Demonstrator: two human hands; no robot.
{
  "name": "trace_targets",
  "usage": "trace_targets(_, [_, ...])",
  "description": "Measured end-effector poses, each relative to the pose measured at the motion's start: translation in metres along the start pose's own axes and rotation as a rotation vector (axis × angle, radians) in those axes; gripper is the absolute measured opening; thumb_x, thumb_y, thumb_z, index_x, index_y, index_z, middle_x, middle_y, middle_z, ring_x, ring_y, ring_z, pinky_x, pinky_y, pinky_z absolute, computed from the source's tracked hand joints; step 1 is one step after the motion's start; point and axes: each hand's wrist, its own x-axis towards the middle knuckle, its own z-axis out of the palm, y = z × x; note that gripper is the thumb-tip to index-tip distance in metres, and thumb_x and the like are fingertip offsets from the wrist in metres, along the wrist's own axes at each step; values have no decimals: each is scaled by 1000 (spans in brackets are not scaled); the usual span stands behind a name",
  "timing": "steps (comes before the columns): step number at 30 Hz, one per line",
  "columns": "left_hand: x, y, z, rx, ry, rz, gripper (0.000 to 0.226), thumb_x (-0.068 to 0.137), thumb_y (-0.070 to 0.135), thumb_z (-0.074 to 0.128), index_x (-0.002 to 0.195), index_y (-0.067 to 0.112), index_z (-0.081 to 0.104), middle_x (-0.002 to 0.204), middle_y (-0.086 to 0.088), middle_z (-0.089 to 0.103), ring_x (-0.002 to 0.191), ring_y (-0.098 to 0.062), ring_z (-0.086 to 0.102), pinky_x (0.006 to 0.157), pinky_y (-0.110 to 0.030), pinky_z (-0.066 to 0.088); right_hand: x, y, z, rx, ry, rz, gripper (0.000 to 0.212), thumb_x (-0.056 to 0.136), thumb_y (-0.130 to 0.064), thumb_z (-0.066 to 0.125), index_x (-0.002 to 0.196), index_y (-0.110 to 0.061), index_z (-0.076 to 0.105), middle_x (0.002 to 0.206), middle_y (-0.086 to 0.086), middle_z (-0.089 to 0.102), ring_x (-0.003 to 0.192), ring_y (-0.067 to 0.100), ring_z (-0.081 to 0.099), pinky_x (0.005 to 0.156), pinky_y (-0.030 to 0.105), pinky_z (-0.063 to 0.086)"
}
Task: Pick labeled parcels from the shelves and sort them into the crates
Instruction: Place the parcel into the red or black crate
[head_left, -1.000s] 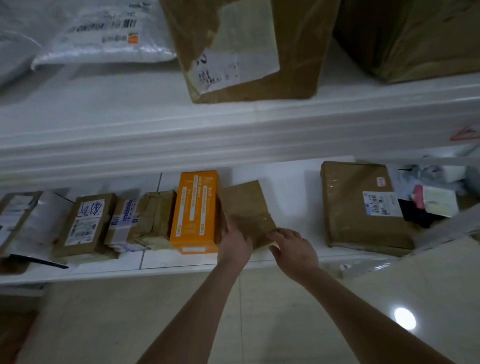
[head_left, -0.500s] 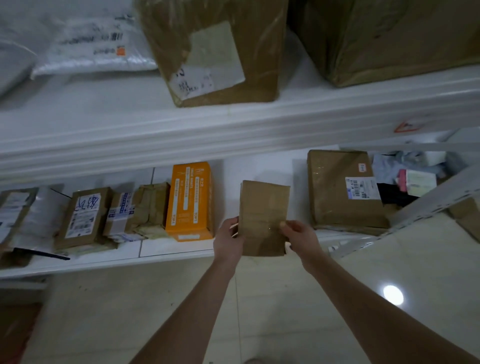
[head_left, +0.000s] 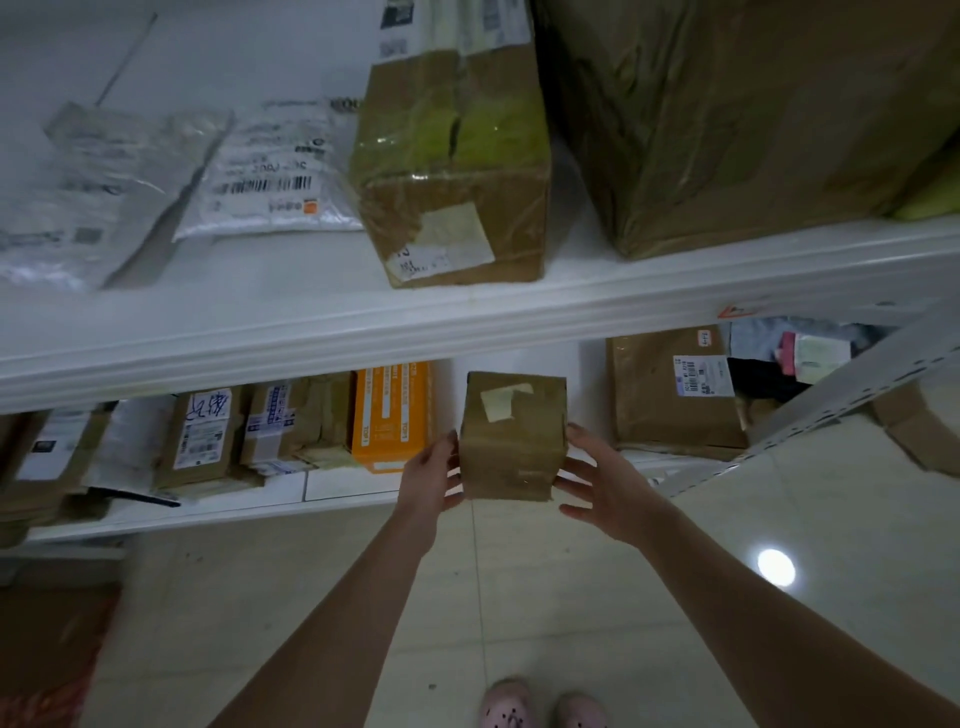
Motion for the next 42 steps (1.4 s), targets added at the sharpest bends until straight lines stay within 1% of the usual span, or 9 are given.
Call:
trace_targets(3, [0, 3, -6, -32, -65, -64, 24, 94, 44, 52, 104, 23, 58, 102, 0, 62, 105, -25, 58, 100, -45, 46, -8, 0, 0, -59, -38, -46, 64, 90, -22, 61, 143, -44, 32, 127, 1, 60, 118, 27, 54, 107, 53, 31])
trace_targets(7, [-6, 3, -5, 26, -89, -57, 16, 92, 22, 58, 106, 21, 65, 114, -3, 64, 114, -25, 56, 102, -42, 44, -18, -2, -1, -77, -28, -50, 55, 91, -3, 50, 126, -45, 51, 133, 3, 57, 120, 26, 53, 103, 49, 34])
trace_targets(11, [-11, -1, -4, 12, -142, 19, 43, 86, -8, 47, 118, 15, 65, 107, -9, 63, 102, -23, 62, 88, -38, 54, -25, -9, -2, -1, 26, -17, 24, 95, -38, 53, 115, -34, 64, 127, 1, 61, 115, 26, 56, 101, 47, 39])
trace_targets(14, [-11, -7, -4, 21, -195, 69, 51, 82, -12, 49, 119, 20, 65, 124, -1, 60, 111, -22, 60, 73, -29, 54, -24, -14, -3, -49, 44, 7, 52, 80, -62, 57, 118, -27, 60, 122, 1, 60, 116, 32, 54, 103, 53, 39])
trace_targets(20, [-14, -11, 4, -5, -165, 135, 44, 82, -14, 53, 113, 14, 66, 129, -4, 58, 117, -25, 56, 82, -31, 54, -25, -16, 1, 23, 105, 51, 35, 89, -39, 64, 118, -22, 55, 122, 9, 55, 109, 42, 52, 99, 60, 41])
trace_targets(27, [-27, 1, 8, -64, -154, 21, 20, 88, 24, 65, 107, 19, 63, 113, -7, 64, 105, -25, 60, 75, -35, 52, -25, -8, 7, 127, 109, 25, 29, 87, -13, 65, 112, -15, 51, 122, 13, 55, 109, 40, 57, 93, 57, 49])
trace_targets(31, [-30, 10, 8, 121, -180, -16, 55, 79, 40, 73, 127, 30, 48, 116, 1, 57, 106, -22, 55, 87, -44, 49, -27, -3, 11, 63, 102, 6, 28, 87, -11, 65, 110, -19, 50, 122, 13, 59, 107, 34, 58, 95, 54, 47])
trace_targets(37, [-34, 5, 9, -47, -3, 113, 88, 69, 36, 81, 143, 24, 34, 127, -5, 55, 107, -22, 59, 86, -38, 54, -35, -2, 22, -36, 64, -7, 50, 90, -10, 61, 131, -36, 47, 117, 10, 61, 110, 33, 58, 97, 49, 46])
trace_targets(42, [-42, 4, 0, -205, -188, 130, 43, 85, 11, 67, 125, 23, 57, 123, 1, 64, 116, -20, 58, 84, -32, 50, -44, -6, 31, -101, 79, -28, 29, 95, -30, 54, 124, -27, 59, 110, 6, 63, 98, 24, 62, 86, 36, 49])
